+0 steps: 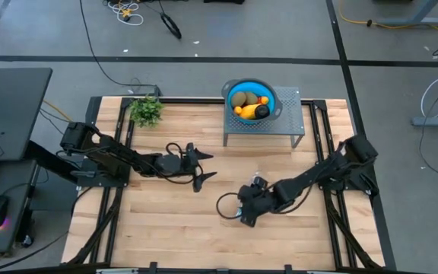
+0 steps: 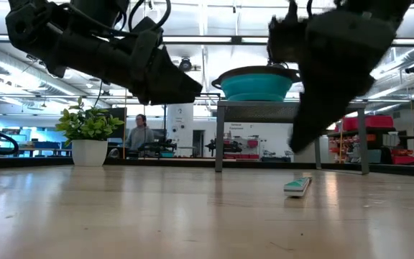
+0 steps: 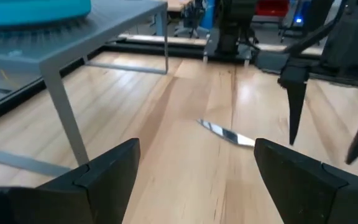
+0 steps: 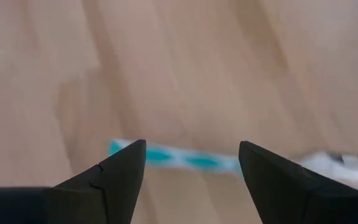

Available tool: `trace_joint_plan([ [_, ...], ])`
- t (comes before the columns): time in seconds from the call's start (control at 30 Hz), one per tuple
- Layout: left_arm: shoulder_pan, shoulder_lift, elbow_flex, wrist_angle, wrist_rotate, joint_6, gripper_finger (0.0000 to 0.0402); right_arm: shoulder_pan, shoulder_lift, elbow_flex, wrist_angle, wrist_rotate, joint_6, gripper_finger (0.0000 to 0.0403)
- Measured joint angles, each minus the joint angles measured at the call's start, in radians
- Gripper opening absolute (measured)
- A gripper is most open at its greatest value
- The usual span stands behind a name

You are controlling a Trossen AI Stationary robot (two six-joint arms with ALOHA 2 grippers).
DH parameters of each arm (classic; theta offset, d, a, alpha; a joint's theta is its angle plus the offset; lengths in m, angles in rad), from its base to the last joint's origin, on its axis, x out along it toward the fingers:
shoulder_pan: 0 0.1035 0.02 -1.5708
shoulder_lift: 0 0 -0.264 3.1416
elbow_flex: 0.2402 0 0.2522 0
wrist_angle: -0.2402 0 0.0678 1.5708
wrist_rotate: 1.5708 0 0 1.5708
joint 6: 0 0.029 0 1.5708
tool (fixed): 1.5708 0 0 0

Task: Pick & Place Fruit
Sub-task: Adjust the shelf

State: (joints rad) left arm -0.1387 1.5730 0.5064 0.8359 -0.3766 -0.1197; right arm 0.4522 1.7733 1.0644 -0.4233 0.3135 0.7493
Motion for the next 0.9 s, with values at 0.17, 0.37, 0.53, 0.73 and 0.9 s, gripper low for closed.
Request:
trace_joint_plan([
  [0.17, 0.0, 0.0, 0.0, -0.031, 0.003, -0.005, 0.0325, -0.002, 0.034, 0.046, -0.115, -0.011, 0.112, 0.0268],
  [0.37, -0.006, 0.0, 0.0, -0.032, 0.0, -0.004, 0.0325, -0.006, 0.035, 0.046, -0.129, -0.008, 0.135, 0.0268],
  [0.53, -0.006, 0.0, 0.0, -0.042, -0.005, -0.006, 0.0325, -0.049, 0.032, 0.046, -0.122, 0.121, 0.081, 0.0268],
  [0.73, -0.006, 0.0, 0.0, -0.103, -0.065, -0.004, 0.0325, -0.151, -0.001, 0.046, -0.1, 0.41, -0.025, 0.0268],
  [0.9, -0.006, 0.0, 0.0, -0.116, -0.101, -0.004, 0.0325, -0.208, -0.032, 0.046, -0.07, 0.599, -0.155, 0.0268],
])
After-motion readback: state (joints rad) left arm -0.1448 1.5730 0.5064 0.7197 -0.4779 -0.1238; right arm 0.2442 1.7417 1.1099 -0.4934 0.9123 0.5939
